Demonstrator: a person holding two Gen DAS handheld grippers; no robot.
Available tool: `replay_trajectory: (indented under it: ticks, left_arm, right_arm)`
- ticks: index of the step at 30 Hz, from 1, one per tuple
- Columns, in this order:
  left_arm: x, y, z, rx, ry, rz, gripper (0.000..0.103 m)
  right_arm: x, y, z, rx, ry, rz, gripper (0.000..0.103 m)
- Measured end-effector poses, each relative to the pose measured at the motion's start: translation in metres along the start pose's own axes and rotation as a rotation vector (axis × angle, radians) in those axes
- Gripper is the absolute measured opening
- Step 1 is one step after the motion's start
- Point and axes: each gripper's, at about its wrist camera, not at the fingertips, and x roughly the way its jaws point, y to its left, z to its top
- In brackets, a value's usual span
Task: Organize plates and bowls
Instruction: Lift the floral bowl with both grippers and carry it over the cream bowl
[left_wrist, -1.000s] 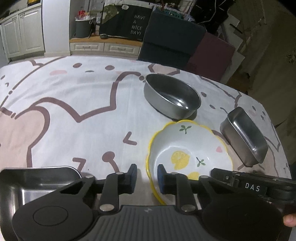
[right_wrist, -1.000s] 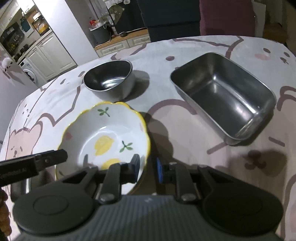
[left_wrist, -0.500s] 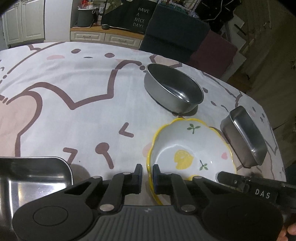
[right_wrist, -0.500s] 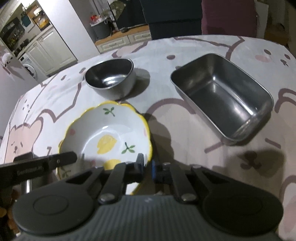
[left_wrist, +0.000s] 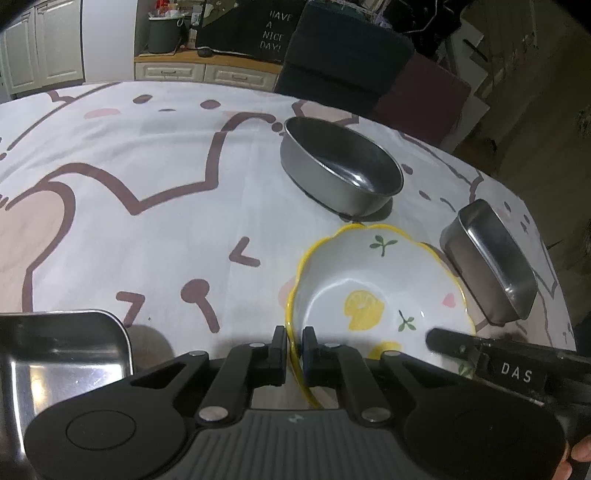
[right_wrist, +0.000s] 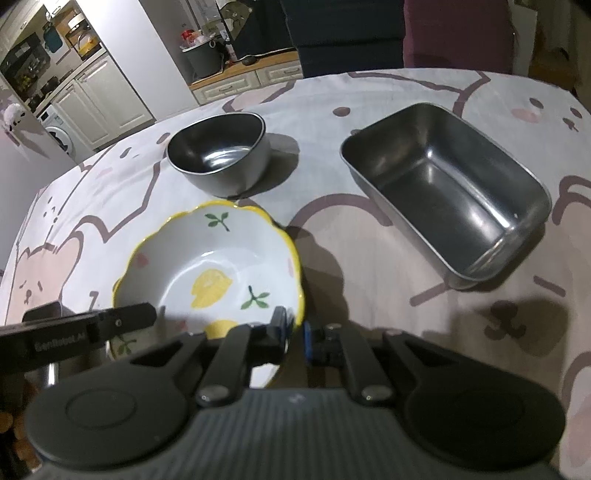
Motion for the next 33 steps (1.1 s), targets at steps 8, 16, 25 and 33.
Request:
replay_trajectory:
  ticks: [8,16,25,33]
  left_arm:
    - [0.001,-0.001,-0.001,-0.006,-0.006,-0.004,0.010]
    - [0.000,-0.002,-0.001,0.004,-0.002,-0.006,0.009]
    - [-0.024,-0.019,-0.002,0.032,-0.039,-0.018,0.009]
    - [-0.065,-0.035,-0.012,0.058,-0.092,-0.042,0.009]
  right_arm:
    - [0.004,-0.003,0.002,0.030,-0.004,0.024,0.013]
    - [0.003,0.001,0.002,-0.003,-0.007,-0.001,0.012]
    - [-0.020,0.003,0.002,-0.015,-0.043,-0.021,0.012]
    - [-0.064,0.004,-0.008,-0.024,-0.107,-0.009,0.011]
